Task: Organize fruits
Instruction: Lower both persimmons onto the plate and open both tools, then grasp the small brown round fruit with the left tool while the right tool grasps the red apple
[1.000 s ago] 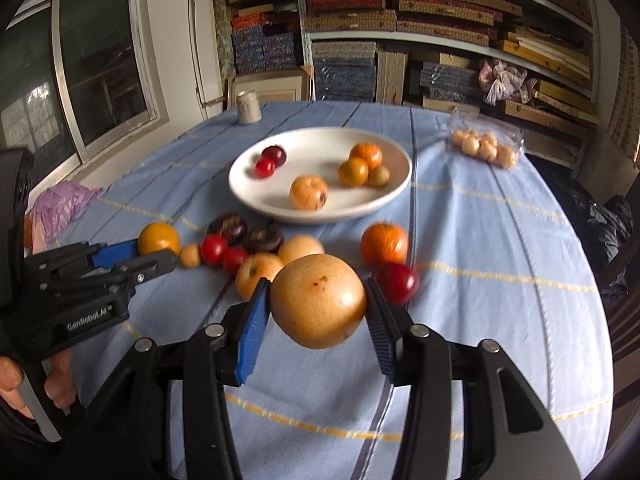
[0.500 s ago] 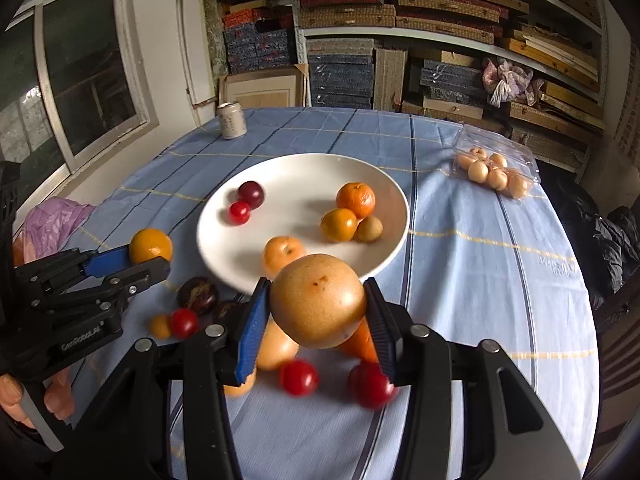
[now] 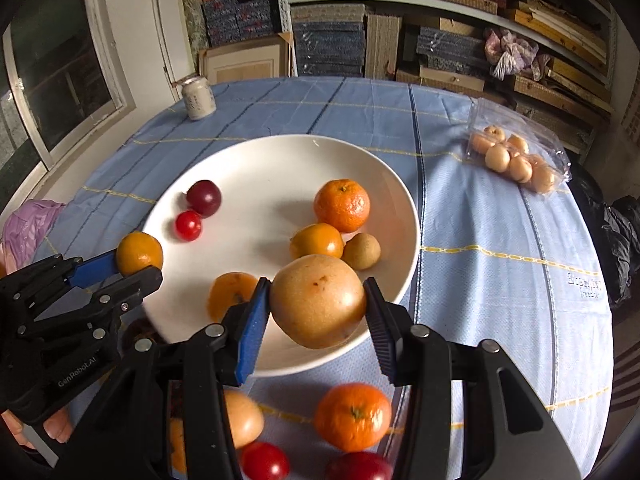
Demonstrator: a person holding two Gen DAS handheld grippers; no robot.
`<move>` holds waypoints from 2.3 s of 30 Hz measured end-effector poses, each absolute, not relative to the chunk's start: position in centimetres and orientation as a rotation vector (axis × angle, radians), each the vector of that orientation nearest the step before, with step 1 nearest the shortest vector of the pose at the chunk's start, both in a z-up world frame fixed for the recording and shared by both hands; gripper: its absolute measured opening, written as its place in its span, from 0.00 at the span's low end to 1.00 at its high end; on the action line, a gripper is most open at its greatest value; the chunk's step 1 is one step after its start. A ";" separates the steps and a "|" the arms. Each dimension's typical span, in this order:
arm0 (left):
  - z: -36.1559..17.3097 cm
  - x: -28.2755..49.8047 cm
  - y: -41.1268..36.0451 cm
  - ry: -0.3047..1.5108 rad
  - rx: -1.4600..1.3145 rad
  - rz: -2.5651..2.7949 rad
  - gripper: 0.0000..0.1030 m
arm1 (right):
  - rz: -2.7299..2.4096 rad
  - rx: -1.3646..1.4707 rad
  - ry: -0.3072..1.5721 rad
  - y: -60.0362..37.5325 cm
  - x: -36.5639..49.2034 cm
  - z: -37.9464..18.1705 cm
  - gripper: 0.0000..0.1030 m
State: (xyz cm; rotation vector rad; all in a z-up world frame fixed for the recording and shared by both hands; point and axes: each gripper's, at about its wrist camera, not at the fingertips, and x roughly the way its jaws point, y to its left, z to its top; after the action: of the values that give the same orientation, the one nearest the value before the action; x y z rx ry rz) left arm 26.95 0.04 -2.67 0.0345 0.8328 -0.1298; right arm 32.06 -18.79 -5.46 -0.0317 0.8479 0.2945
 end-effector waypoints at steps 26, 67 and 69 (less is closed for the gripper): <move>-3.6 17.1 2.7 0.815 -0.007 -0.137 0.72 | 0.212 -0.125 0.782 -23.7 20.2 -8.3 0.62; -6.8 16.5 3.2 0.838 -0.016 -0.116 0.26 | 0.271 -0.074 0.805 -22.9 20.5 -10.6 0.38; -6.8 16.6 3.3 0.837 -0.022 -0.118 0.26 | 0.268 -0.070 0.807 -23.1 20.3 -10.7 0.38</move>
State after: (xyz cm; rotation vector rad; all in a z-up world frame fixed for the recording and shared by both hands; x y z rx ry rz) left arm 16.56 3.25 -6.78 -0.0216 0.8368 -0.1179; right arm 20.32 -23.06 -10.67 -0.0701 0.8071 0.2676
